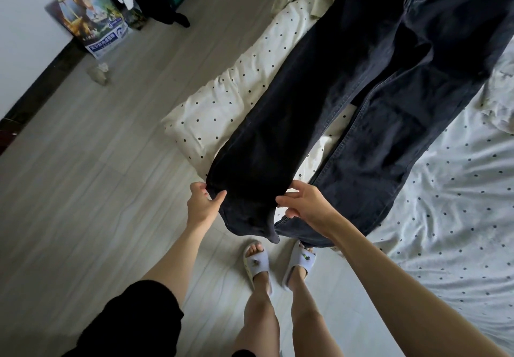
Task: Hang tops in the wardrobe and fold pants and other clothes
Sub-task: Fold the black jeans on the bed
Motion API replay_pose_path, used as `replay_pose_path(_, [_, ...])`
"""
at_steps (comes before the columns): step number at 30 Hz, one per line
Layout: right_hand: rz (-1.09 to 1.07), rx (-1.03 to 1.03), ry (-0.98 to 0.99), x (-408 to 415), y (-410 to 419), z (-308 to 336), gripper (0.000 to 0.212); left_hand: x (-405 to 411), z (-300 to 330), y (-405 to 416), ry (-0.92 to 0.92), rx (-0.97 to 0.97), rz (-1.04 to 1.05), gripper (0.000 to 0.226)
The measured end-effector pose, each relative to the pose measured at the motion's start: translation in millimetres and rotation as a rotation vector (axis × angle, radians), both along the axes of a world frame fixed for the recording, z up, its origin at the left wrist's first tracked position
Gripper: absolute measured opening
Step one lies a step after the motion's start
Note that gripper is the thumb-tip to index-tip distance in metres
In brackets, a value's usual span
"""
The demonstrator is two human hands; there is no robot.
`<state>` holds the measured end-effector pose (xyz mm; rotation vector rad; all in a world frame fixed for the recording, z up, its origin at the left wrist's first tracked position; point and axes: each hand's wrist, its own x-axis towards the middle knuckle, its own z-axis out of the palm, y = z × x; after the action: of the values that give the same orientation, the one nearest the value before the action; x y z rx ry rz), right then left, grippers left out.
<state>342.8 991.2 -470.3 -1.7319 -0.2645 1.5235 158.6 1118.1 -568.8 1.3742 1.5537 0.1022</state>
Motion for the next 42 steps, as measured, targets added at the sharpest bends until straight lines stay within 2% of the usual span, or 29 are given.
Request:
replay_pose_path(3, [0.042, 0.005, -0.027, 2.4, 2.6, -0.2, 0.027, 4.9, -1.0, 2.6, -0.032, 0.023, 0.033, 0.042])
replay_pose_path(9, [0.006, 0.012, -0.075, -0.5, 7.1, -2.6, 0.027, 4.1, 0.4, 8.3, 0.038, 0.159, -0.044, 0.019])
replay_pose_path(11, [0.028, -0.027, -0.18, -6.3, 8.1, -5.2, 0.029, -1.2, 2.5, 8.4, 0.048, 0.202, -0.089, 0.013])
replay_pose_path(14, [0.128, -0.119, -0.44, -13.1, 7.6, -10.9, 0.035, -11.3, 9.2, 14.3, 0.055, 0.29, -0.176, 0.004])
replay_pose_path(17, [0.107, -0.161, -0.504, -18.4, 5.4, -15.8, 0.039, -17.7, 19.9, 24.8, 0.015, 0.289, -0.203, 0.005])
replay_pose_path(20, [-0.001, -0.189, -0.428, -26.6, 1.7, -21.1, 0.037, -24.3, 26.1, 36.4, -0.025, 0.227, -0.246, 0.013])
replay_pose_path(23, [-0.143, -0.168, -0.15, -34.3, -1.7, -29.3, 0.034, -35.8, 28.0, 42.5, -0.016, 0.223, -0.333, 0.022])
replay_pose_path(26, [-0.104, -0.178, -0.009, -35.8, -6.6, -36.1, 0.023, -44.7, 26.0, 41.8, 0.023, 0.212, -0.435, 0.025])
replay_pose_path(28, [-0.078, -0.167, 0.037, -32.9, -13.0, -38.9, 0.018, -49.5, 23.6, 41.1, 0.015, 0.096, -0.448, 0.02])
replay_pose_path(30, [-0.039, -0.16, 0.039, -31.1, -21.2, -40.8, 0.022, -55.0, 21.3, 40.0, 0.007, -0.038, -0.477, 0.014])
replay_pose_path(32, [0.028, -0.155, -0.018, -32.3, -28.5, -43.0, 0.022, -58.2, 20.5, 37.9, 0.034, -0.112, -0.511, 0.023])
replay_pose_path(35, [0.109, -0.192, -0.149, -43.9, -39.8, -48.3, 0.022, -61.4, 18.2, 31.3, 0.083, -0.112, -0.491, 0.032])
replay_pose_path(37, [0.075, -0.203, -0.169, -50.4, -46.7, -52.5, 0.02, -62.8, 18.9, 27.0, 0.091, -0.064, -0.457, 0.036])
replay_pose_path(40, [0.038, -0.193, -0.16, -53.9, -52.2, -55.9, 0.02, -67.9, 25.2, 24.2, 0.019, -0.108, -0.385, 0.023])
replay_pose_path(42, [0.021, -0.195, -0.141, -55.7, -56.2, -56.6, 0.022, -72.4, 29.9, 22.2, -0.018, -0.184, -0.421, 0.009])
